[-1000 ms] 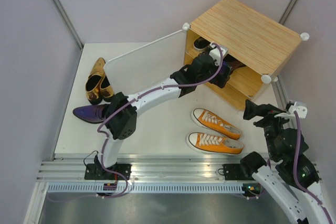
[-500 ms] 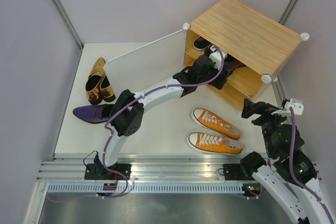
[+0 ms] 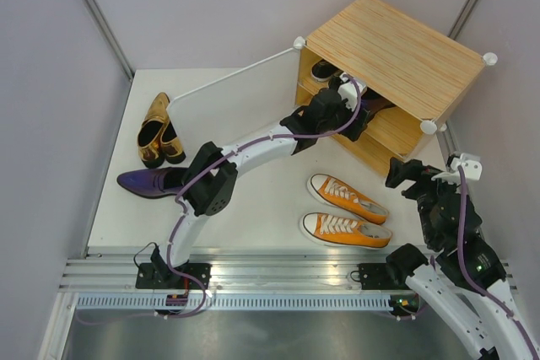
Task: Place and organize the shoes in the shoe cabinet
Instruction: Place the shoe in the shoe cabinet.
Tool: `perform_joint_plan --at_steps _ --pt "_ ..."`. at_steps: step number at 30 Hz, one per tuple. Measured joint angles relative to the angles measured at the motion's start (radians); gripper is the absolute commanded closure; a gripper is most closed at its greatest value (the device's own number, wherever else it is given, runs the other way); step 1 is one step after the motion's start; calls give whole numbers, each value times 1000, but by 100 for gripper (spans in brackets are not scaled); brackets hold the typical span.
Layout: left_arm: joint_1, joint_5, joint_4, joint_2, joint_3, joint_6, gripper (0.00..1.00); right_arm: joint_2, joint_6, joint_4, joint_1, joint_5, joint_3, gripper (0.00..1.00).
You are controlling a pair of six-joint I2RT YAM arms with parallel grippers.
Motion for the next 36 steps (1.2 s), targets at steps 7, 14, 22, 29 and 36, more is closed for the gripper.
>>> perform_joint_plan --at_steps 7,14,22,29,36 --pt "5 8 8 13 8 6 36 23 0 -11 0 12 0 2" --pt "5 11 52 13 -14 8 59 62 0 -21 0 23 1 2" --pt "-6 13 95 13 -26 8 90 94 0 -22 0 30 1 2" --pt "-11 22 95 27 2 -3 98 109 0 -22 0 39 1 2" --pt "-25 -31 97 72 52 -54 98 116 0 -23 0 45 1 2"
